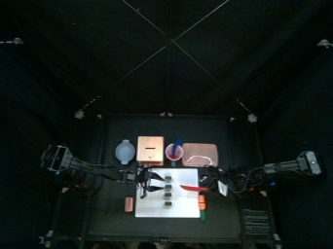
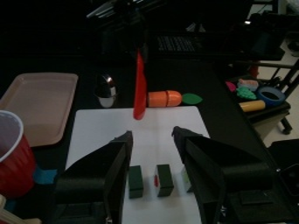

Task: Place sushi on board then cut the sushi with the knife then place the pieces on the plate
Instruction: Place the 4 sushi pieces on the plate

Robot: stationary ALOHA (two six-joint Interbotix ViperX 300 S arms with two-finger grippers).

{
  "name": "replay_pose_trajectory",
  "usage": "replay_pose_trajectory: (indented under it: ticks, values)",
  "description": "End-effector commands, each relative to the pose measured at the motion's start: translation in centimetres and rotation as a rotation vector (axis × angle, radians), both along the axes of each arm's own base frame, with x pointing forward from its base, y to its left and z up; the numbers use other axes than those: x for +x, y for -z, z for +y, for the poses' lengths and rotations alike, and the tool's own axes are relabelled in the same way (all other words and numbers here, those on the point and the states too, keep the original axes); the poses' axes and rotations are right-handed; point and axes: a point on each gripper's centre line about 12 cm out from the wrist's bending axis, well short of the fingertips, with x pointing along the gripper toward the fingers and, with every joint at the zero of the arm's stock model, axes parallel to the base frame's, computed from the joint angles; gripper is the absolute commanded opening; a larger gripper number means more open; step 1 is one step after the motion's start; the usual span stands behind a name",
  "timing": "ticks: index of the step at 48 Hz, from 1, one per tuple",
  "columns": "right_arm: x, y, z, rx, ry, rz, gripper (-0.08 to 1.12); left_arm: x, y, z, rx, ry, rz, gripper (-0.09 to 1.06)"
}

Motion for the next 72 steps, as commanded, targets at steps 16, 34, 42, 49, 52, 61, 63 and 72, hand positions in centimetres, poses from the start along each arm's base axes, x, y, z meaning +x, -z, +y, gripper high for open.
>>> replay_pose_trajectory:
  ticks: [16, 34, 42, 49, 52, 61, 63, 72]
  values:
    - [-0.6, 0.7, -1.3, -0.016, 0.034, 0.076, 0.48, 0.3, 0.1, 0.0, -0.004, -0.005, -0.004, 0.8]
    - [-0.5, 0.5, -1.2, -0.02, 0.026, 0.076, 0.71, 0.1, 0.4, 0.0, -0.013, -0.011, 0.005, 0.8]
    - [-0.7, -0.3, -1.0, -0.015, -0.004, 0.088, 0.74, 0.1, 0.5, 0.0, -0.015, -0.013, 0.008, 0.8]
    - [0.6, -2.8, -1.4, -0.054, 0.006, -0.019, 0.74, 0.0, 0.6, 0.1, -0.013, -0.014, 0.011, 0.8]
    - [1.5, -4.0, -1.8, -0.076, 0.028, -0.08, 0.74, -0.1, 0.7, 0.1, -0.015, -0.014, 0.016, 0.8]
    - [4.7, -6.4, -2.9, -0.155, 0.089, -0.252, 0.74, -0.8, 1.7, 0.5, -0.03, -0.038, 0.047, 0.8]
    - [5.6, -6.8, -3.3, -0.183, 0.101, -0.284, 0.74, -1.0, 2.1, 0.6, -0.039, -0.047, 0.058, 0.8]
    - [9.4, -6.3, -3.8, -0.254, 0.089, -0.285, 0.75, -2.6, 3.2, 1.2, -0.089, -0.099, 0.098, 0.8]
